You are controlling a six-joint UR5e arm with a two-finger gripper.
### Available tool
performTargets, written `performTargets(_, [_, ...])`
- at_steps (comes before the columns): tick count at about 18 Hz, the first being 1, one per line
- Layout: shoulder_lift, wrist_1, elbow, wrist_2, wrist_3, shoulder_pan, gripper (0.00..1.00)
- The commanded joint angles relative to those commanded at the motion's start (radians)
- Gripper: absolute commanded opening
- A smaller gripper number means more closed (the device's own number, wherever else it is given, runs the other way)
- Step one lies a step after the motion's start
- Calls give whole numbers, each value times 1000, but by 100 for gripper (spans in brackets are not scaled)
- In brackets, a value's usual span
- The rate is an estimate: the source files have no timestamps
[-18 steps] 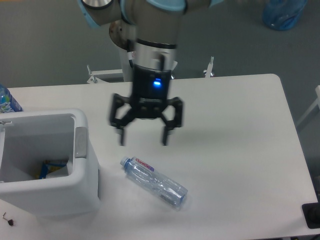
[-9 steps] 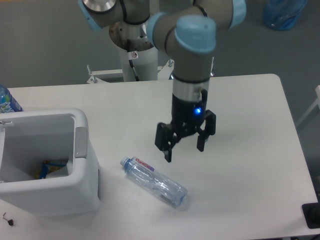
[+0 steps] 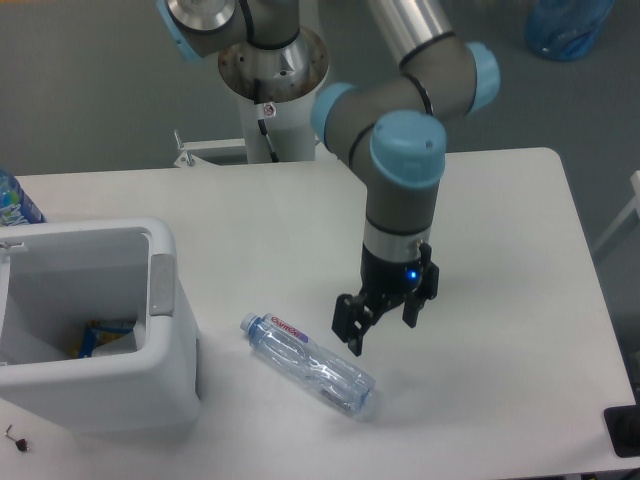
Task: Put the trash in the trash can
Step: 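Raise the gripper from the bin and move it over the water bottle, then lower the gripper onto the bottle's base end and close on it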
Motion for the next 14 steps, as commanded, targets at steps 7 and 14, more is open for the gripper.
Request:
performTargets(7, [-126, 2, 68, 72, -3, -52, 100])
performTargets(14, [-186, 3, 84, 75, -2, -69, 100])
